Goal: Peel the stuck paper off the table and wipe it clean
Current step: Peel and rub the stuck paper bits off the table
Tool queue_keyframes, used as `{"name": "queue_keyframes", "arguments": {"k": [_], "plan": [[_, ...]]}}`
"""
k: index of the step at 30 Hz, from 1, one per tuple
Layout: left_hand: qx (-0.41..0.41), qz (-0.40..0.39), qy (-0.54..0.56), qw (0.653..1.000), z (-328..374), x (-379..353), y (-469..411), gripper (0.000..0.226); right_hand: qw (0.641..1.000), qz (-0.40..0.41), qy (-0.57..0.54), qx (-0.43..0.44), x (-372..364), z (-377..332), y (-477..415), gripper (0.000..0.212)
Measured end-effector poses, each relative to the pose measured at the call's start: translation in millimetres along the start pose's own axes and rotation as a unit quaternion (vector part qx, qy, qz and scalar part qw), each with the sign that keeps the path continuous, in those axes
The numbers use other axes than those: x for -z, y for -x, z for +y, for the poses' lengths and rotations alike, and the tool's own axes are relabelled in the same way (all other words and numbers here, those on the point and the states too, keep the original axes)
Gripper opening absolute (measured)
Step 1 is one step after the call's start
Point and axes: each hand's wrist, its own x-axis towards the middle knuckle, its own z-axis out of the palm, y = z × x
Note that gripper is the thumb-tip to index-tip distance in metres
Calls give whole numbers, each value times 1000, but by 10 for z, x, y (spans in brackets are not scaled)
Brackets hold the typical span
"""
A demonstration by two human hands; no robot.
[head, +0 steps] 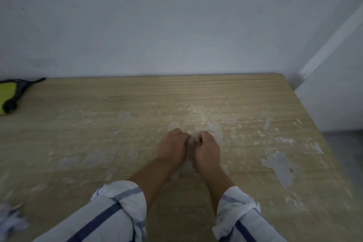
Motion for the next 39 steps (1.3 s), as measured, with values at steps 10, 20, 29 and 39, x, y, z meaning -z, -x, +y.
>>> {"name": "queue_keyframes", "arguments": {"k": [10,20,29,39], "plan": [[89,59,33,994,-712,1077,916,20,993,-87,-75,-17,-849,-940,793,18],[192,112,15,975,-1925,2253,1992,17,978,-197,-14,74,-2043,-1929,1799,25],[296,60,24,953,-2690,2514,2515,22,954,-232,136,136,-2576,-2038,2194,19],[269,3,85,959,-2759,2457,2622,45,931,-314,133,132,-2437,-2002,2341,58]]}}
